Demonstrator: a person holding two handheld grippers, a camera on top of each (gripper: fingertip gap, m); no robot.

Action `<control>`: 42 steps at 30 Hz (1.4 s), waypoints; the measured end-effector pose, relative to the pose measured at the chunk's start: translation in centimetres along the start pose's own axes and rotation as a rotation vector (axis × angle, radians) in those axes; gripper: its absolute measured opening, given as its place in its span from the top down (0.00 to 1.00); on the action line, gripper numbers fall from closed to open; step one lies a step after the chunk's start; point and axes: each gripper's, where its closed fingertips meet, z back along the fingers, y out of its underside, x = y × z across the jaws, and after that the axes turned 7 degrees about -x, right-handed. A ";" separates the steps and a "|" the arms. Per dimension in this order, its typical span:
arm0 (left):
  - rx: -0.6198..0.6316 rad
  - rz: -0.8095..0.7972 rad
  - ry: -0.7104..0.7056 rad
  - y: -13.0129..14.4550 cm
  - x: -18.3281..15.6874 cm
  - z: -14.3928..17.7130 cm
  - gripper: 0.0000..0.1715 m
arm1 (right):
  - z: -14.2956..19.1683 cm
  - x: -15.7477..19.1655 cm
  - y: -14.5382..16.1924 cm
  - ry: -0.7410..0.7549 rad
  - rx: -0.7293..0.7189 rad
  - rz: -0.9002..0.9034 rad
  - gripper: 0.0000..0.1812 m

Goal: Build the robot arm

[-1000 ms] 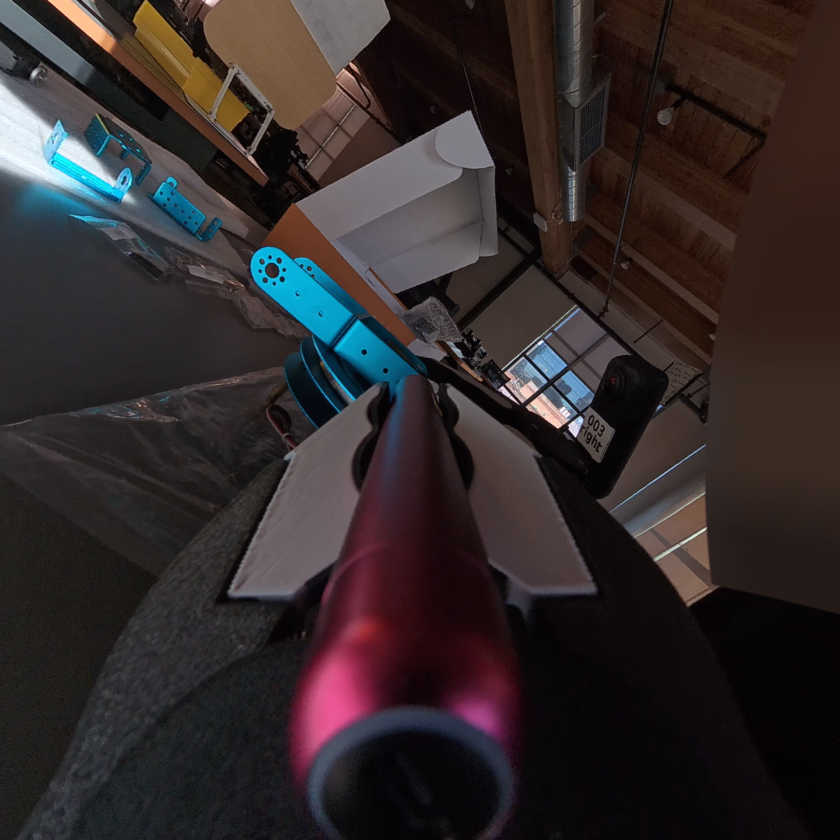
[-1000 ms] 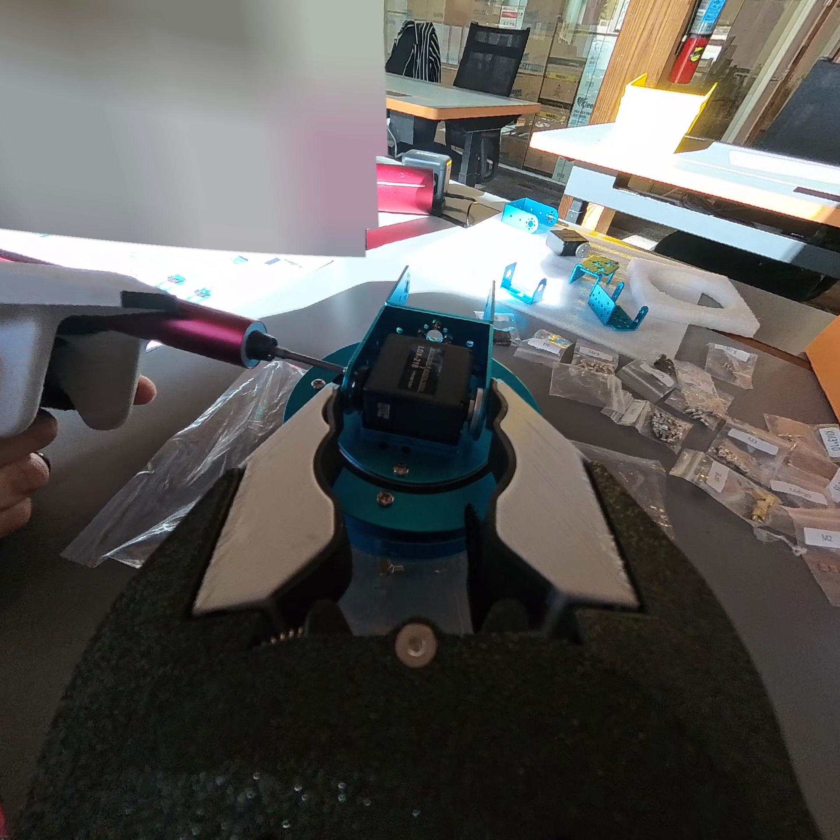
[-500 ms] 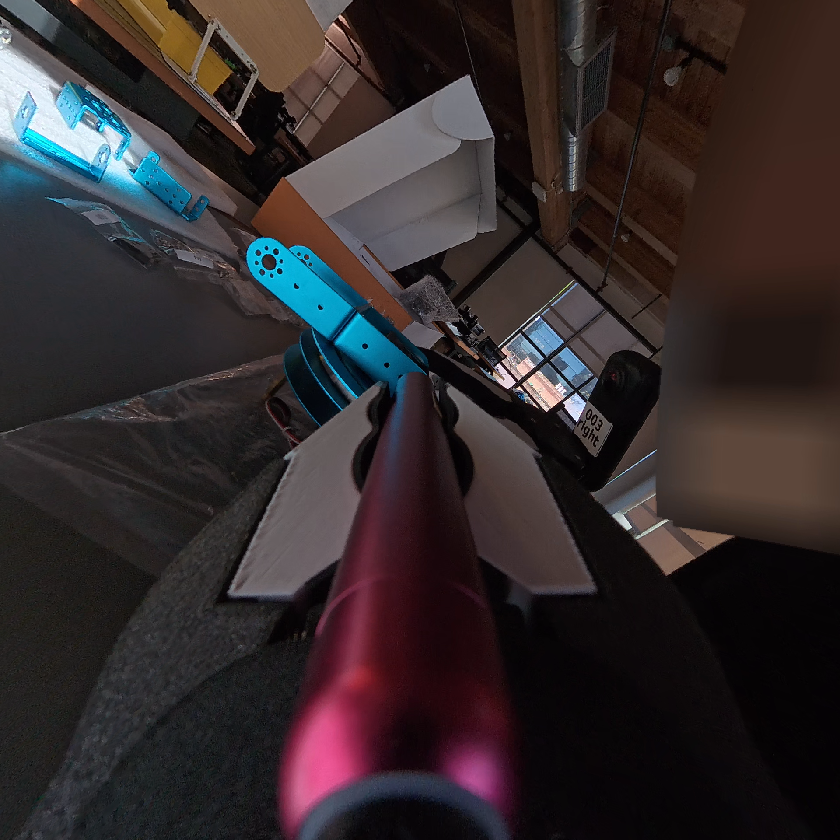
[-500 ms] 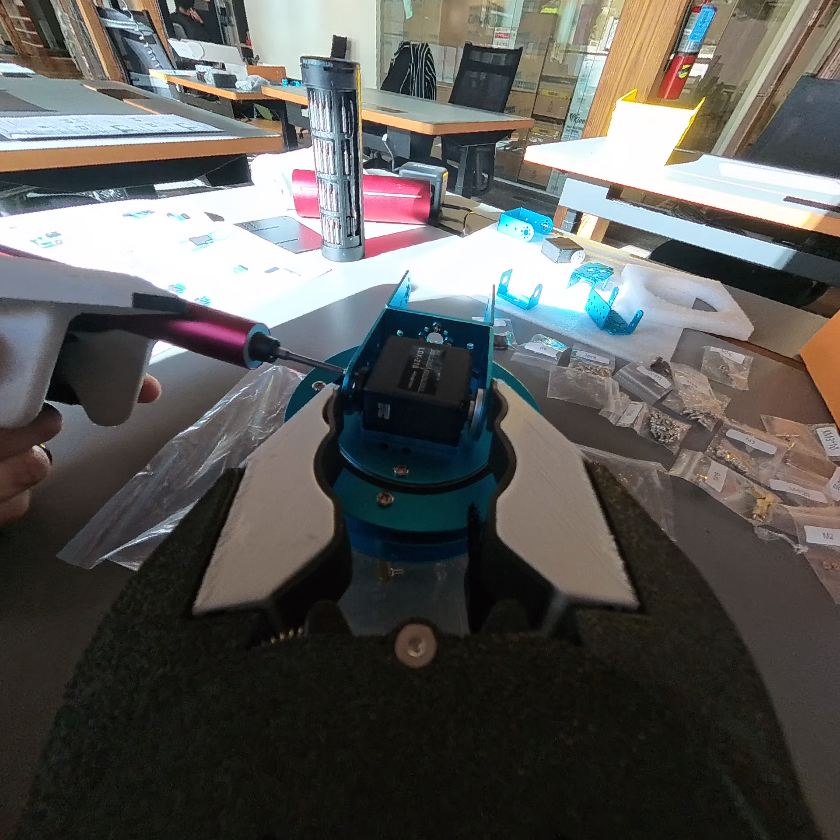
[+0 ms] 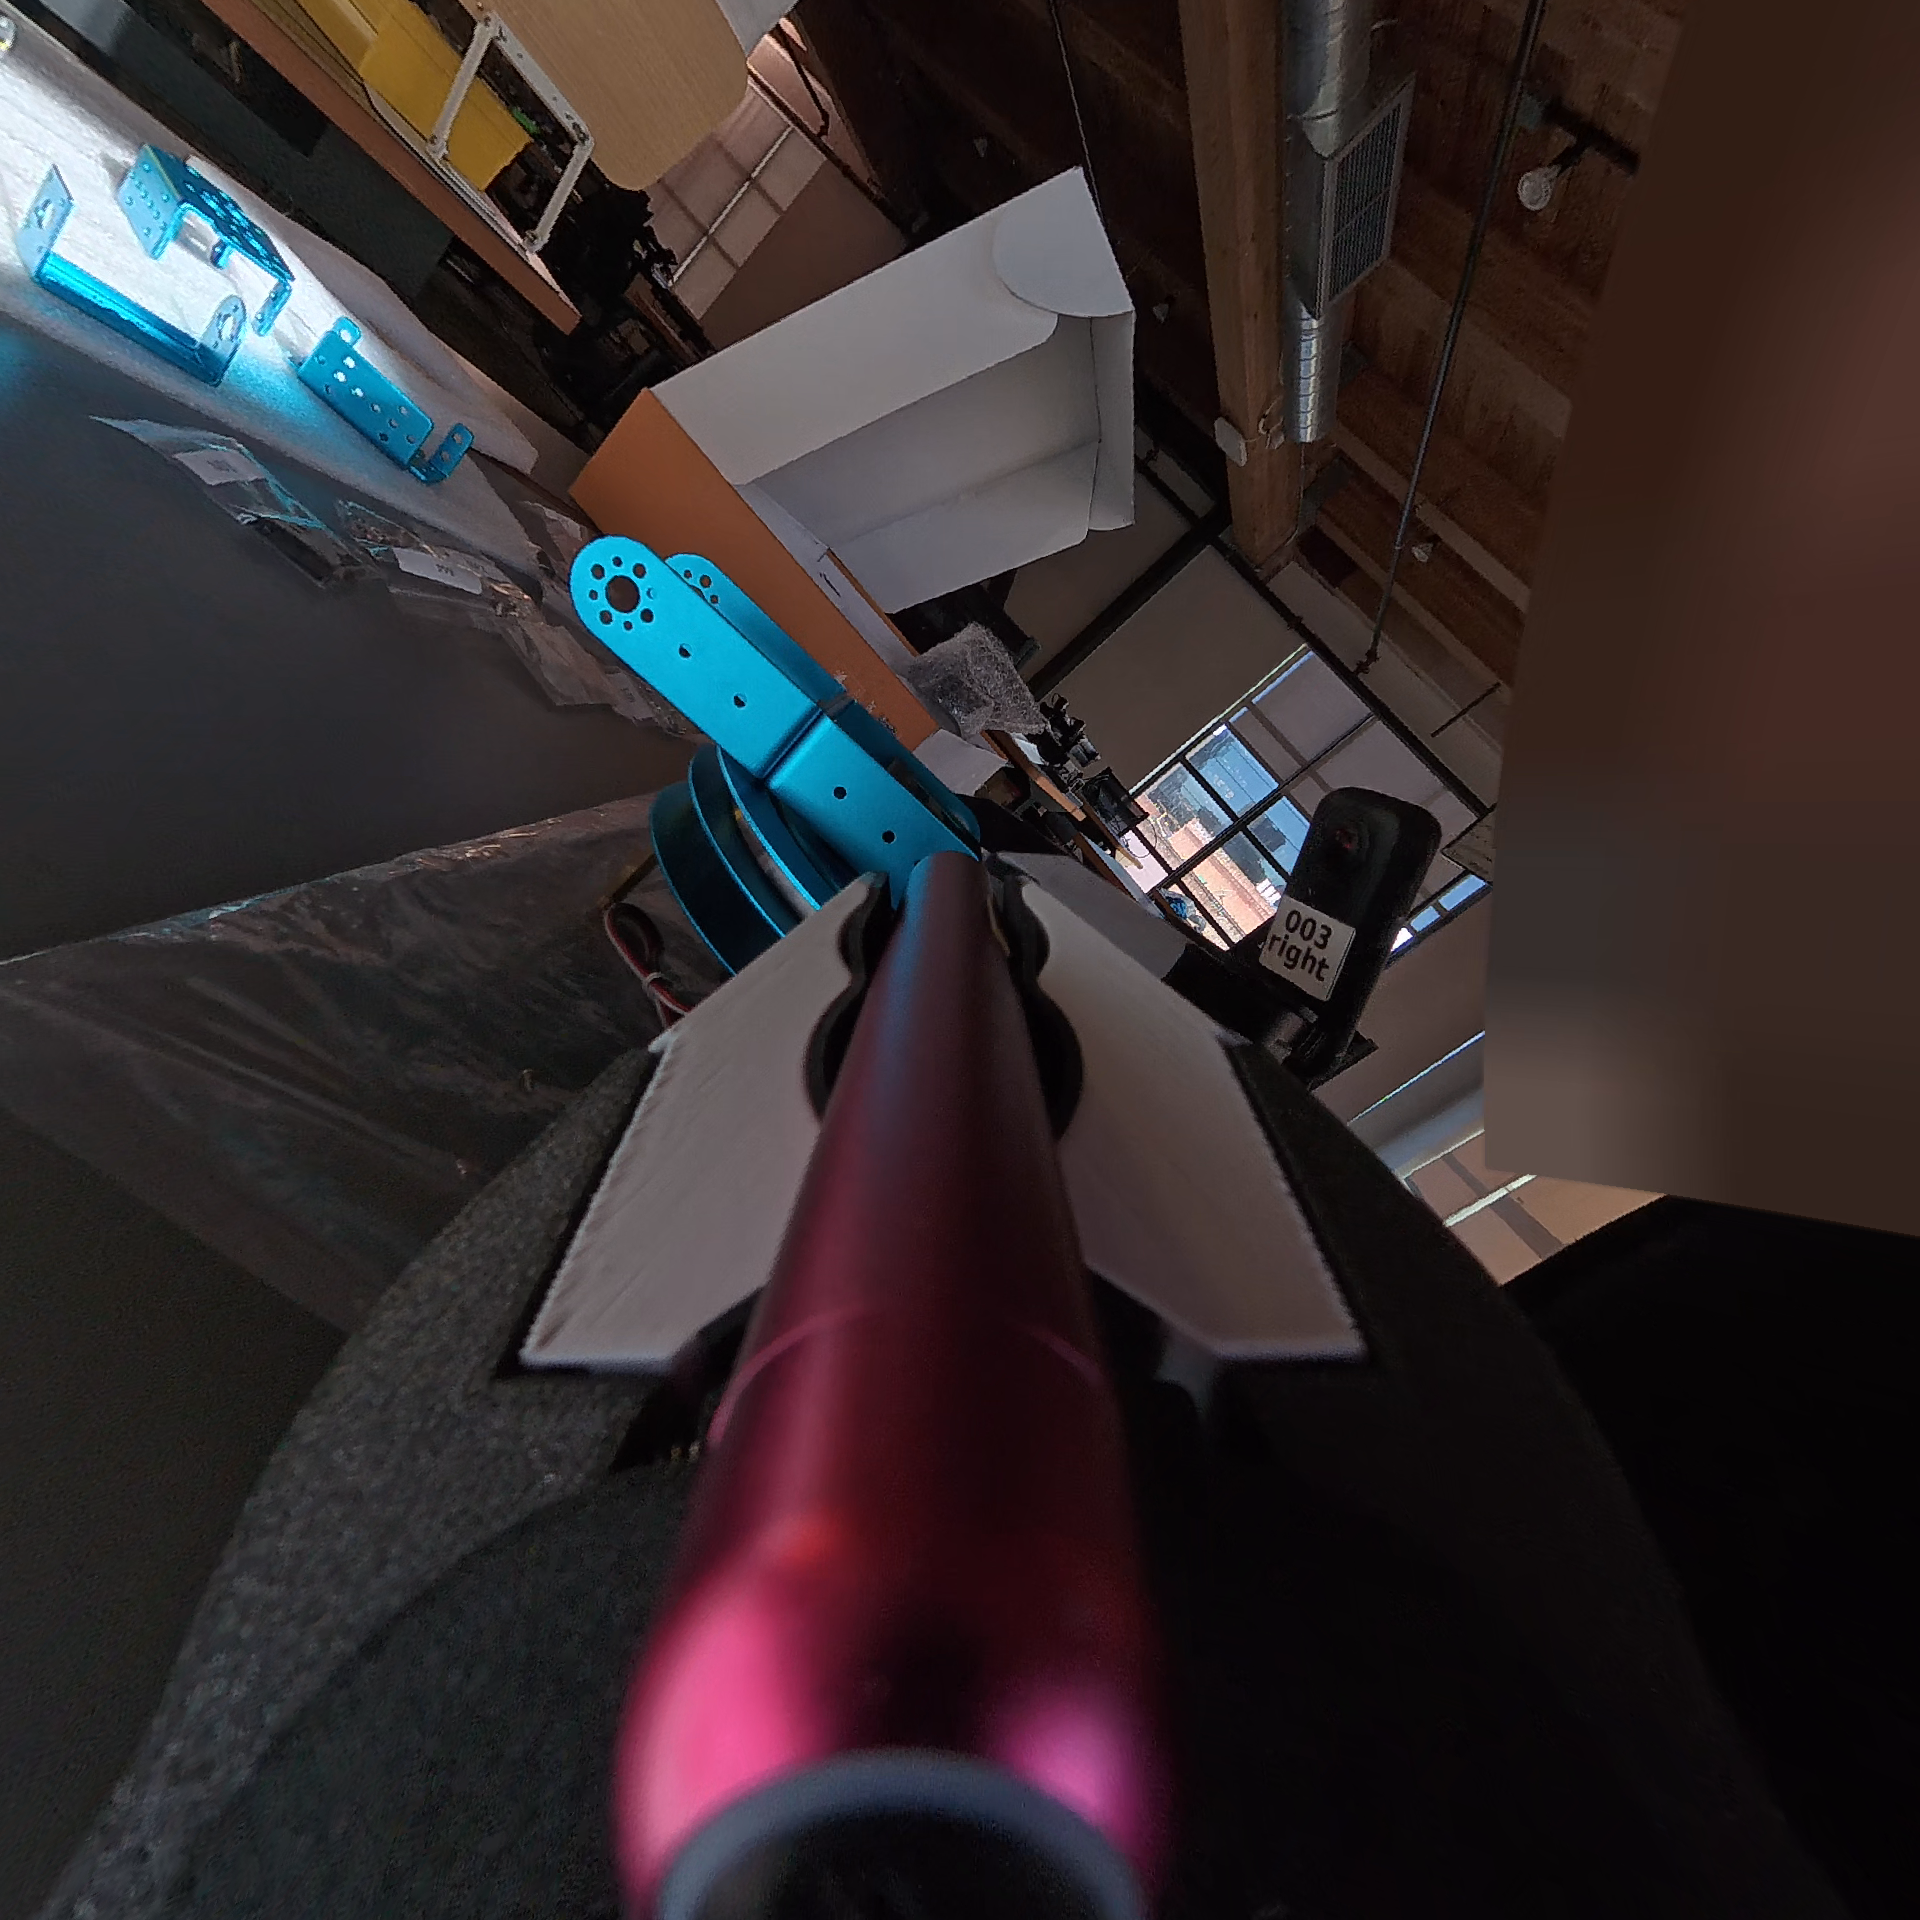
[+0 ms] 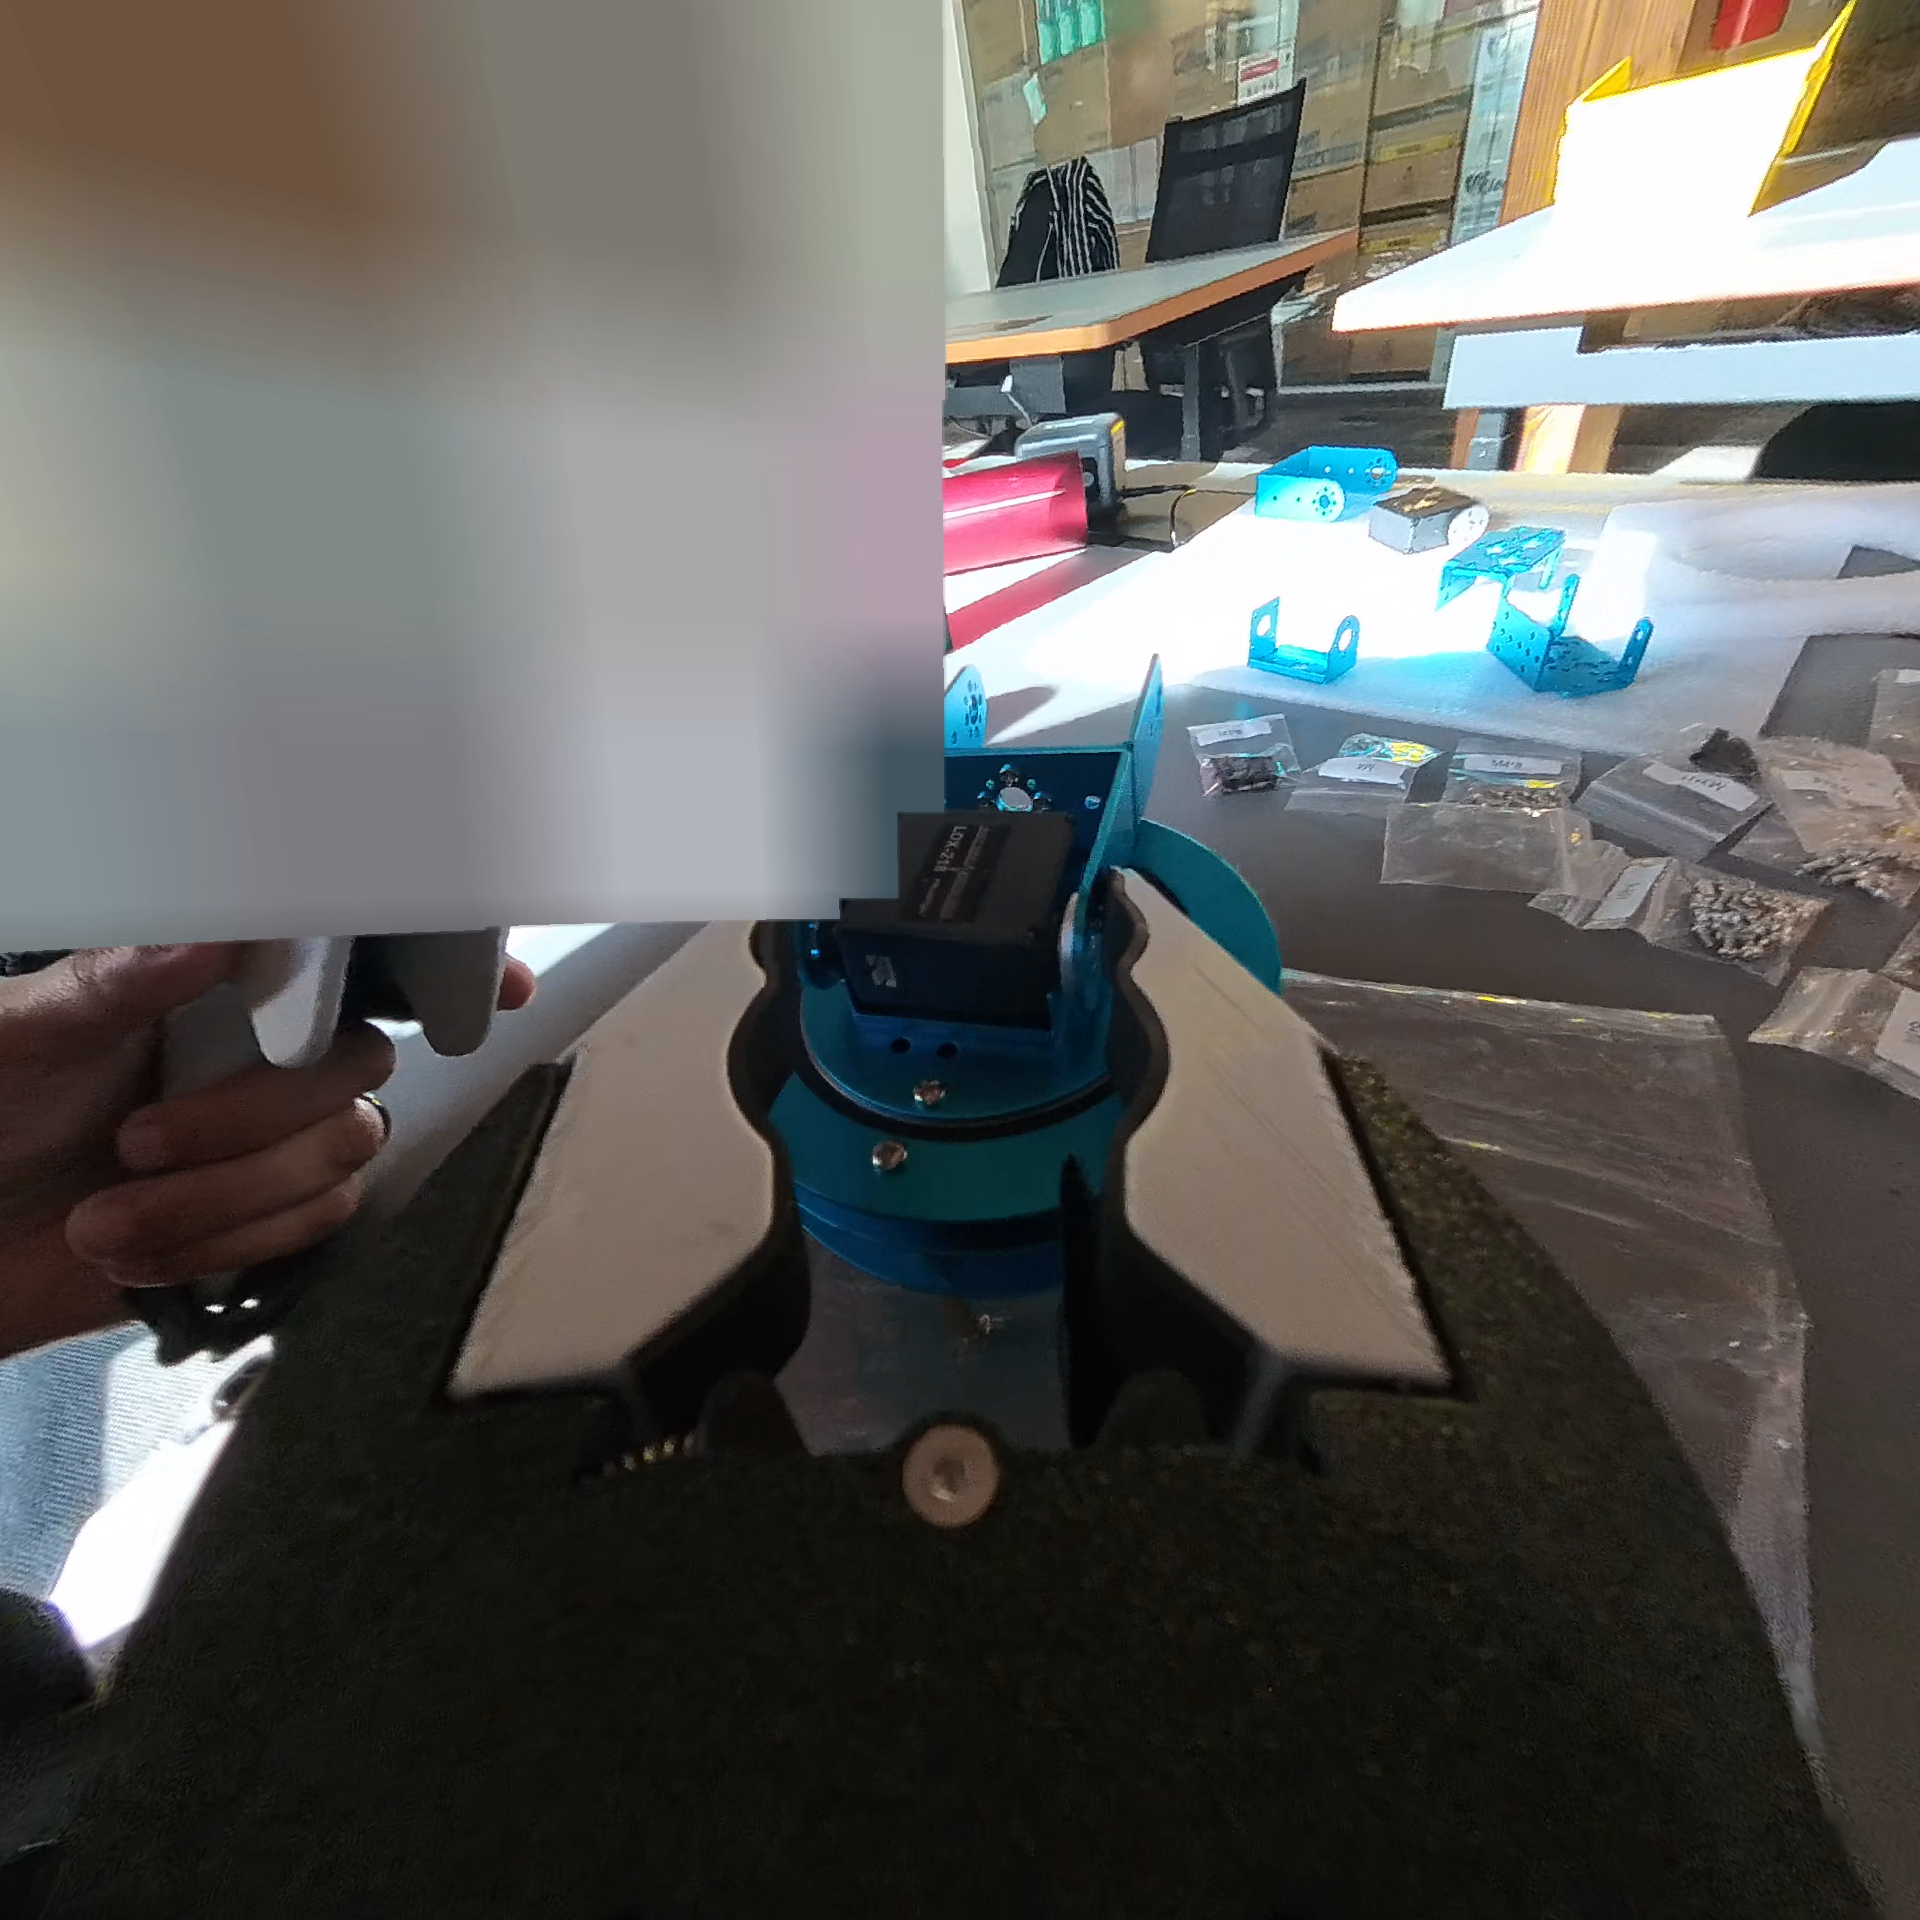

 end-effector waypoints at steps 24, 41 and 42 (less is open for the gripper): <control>-0.005 0.004 -0.005 0.4 0.0 -0.4 0.88 | 0.0 -0.5 0.3 0.049 0.048 0.129 0.68; 0.014 -0.038 -0.004 0.7 -0.5 -0.6 0.88 | 0.4 -0.6 -0.1 0.005 0.032 -0.035 0.69; 0.014 -0.037 -0.004 0.7 -0.5 -0.6 0.88 | 0.4 -0.7 -0.1 0.010 0.031 -0.028 0.69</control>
